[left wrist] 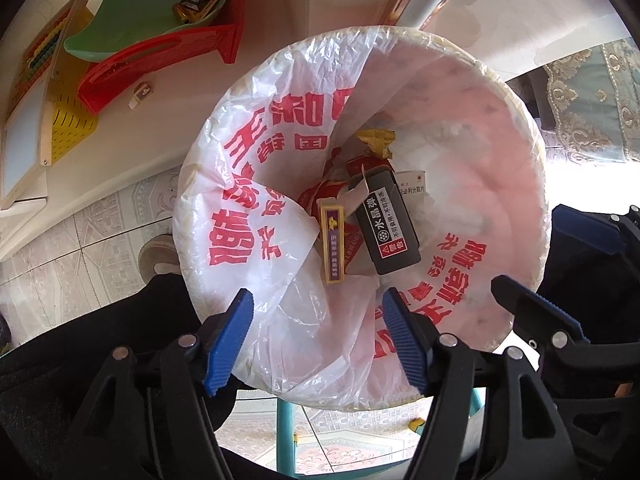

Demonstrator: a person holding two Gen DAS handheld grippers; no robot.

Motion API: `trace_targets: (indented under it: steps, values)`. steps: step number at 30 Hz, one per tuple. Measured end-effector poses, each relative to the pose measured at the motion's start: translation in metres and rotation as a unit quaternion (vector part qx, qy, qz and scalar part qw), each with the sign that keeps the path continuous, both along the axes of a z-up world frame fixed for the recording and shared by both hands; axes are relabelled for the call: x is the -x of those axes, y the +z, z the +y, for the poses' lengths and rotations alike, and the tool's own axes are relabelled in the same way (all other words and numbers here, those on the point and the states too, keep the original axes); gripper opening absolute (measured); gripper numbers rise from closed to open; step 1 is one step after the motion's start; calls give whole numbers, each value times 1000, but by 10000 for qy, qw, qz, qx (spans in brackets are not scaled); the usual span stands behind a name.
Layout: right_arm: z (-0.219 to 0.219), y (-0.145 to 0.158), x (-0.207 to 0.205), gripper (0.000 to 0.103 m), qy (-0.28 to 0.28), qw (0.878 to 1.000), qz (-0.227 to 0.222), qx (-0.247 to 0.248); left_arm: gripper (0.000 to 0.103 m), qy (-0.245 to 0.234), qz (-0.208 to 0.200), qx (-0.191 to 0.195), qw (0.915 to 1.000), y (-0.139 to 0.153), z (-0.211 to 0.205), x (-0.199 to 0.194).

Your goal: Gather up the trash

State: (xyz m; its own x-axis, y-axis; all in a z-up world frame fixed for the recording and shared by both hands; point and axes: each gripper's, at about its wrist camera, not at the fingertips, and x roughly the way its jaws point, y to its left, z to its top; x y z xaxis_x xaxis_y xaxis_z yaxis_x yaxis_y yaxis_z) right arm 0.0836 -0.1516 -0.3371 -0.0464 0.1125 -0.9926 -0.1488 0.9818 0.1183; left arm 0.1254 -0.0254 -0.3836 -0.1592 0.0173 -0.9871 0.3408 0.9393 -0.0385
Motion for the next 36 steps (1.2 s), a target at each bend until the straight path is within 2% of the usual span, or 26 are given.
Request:
trace_targets:
  steps: [5, 7, 12, 19, 24, 27, 31, 34, 36]
  values:
    - [-1, 10, 3, 69, -166, 9998, -68, -24, 68, 97, -192, -67, 9997, 10, 1, 2]
    - [-2, 19, 6, 77, -239, 9995, -187, 20, 69, 131, -306, -129, 9994, 16, 2, 3]
    - [1, 47, 14, 78, -247, 9976, -621, 206, 73, 207, -650, -185, 9975, 36, 2, 9]
    - [0, 88, 32, 80, -382, 9901, -1245, 531, 76, 306, -1363, -346, 9896, 78, -3, 22]
    - [-4, 131, 52, 81, -513, 9788, -1835, 749, 78, 429, -1804, -110, 9826, 117, -5, 36]
    - [-11, 158, 64, 85, -660, 9710, -2171, 751, 81, 499, -2163, -3, 9751, 147, -8, 45]
    - [-17, 200, 77, 87, -725, 9578, -2690, 709, 84, 597, -2840, 137, 9569, 194, -9, 58]
    - [-16, 234, 88, 88, -774, 9426, -3157, 763, 85, 648, -3218, 161, 9445, 232, -10, 65]
    - [-16, 258, 96, 88, -827, 9317, -3458, 740, 87, 688, -3535, 158, 9328, 260, -10, 71]
